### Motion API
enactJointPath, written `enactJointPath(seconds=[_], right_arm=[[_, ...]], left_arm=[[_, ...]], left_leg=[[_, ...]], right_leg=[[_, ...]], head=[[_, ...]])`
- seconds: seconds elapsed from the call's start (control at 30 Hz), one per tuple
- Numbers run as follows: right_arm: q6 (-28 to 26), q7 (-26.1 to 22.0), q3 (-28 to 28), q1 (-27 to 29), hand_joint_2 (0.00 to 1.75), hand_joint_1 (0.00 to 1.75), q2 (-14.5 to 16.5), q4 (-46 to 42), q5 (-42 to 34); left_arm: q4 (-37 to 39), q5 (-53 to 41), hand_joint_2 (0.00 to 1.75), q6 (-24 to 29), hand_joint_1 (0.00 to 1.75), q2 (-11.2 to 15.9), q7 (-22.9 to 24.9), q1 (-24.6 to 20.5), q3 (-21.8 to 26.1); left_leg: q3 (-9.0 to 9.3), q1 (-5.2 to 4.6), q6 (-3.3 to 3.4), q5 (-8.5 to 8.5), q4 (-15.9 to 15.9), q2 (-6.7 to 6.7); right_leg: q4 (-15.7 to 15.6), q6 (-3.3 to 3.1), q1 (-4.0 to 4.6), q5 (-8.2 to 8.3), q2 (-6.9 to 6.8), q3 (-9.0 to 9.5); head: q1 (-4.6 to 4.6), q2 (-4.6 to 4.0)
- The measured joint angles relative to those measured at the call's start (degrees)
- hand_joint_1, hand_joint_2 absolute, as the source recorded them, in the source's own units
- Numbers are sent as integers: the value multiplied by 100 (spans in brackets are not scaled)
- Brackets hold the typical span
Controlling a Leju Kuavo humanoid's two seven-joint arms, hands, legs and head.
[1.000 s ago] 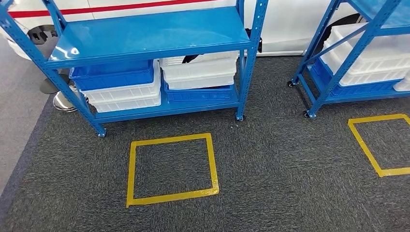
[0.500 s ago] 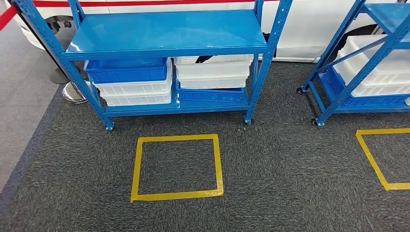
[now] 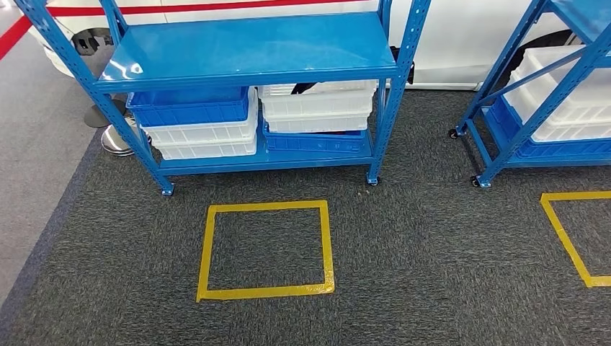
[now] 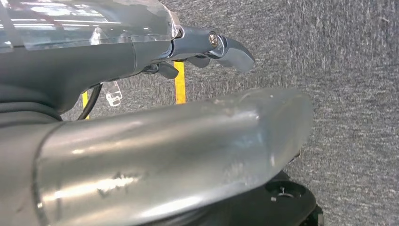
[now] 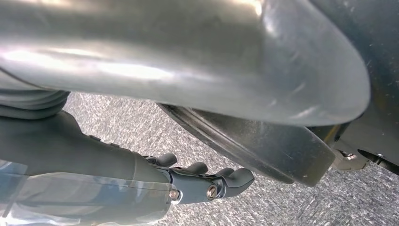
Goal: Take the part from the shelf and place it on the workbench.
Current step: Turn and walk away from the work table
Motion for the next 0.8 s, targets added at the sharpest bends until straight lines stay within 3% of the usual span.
enactJointPath(seconds=[0.1, 0.27, 0.73, 0.8], right_arm=[[-2, 0, -1, 0, 0, 0, 0, 0, 2], [-21, -46, -15, 2, 0, 0, -2, 0, 2], [-26, -63, -74, 8, 0, 0, 0, 0, 136], [-21, -51, -74, 8, 0, 0, 0, 1, 136]], left_arm=[[0, 24, 0, -15, 0, 0, 3, 0, 18], [0, 101, 0, -104, 0, -14, 19, -5, 111], [0, 22, 0, -87, 0, -46, 74, -1, 221], [0, 25, 87, -93, 0, -46, 80, 0, 240]], left_leg=[[0, 5, -53, -1, -4, 0], [-1, 3, -79, -9, 1, 0], [-11, -12, -71, -27, 36, 0], [-11, -12, -70, -28, 36, 0]], right_leg=[[2, -2, 3, -1, 0, 0], [1, -1, -2, -1, 0, 7], [-3, 8, -17, -2, 0, 16], [-3, 8, -17, -2, 0, 17]], head=[[1, 1], [3, 1], [2, 1], [2, 1]])
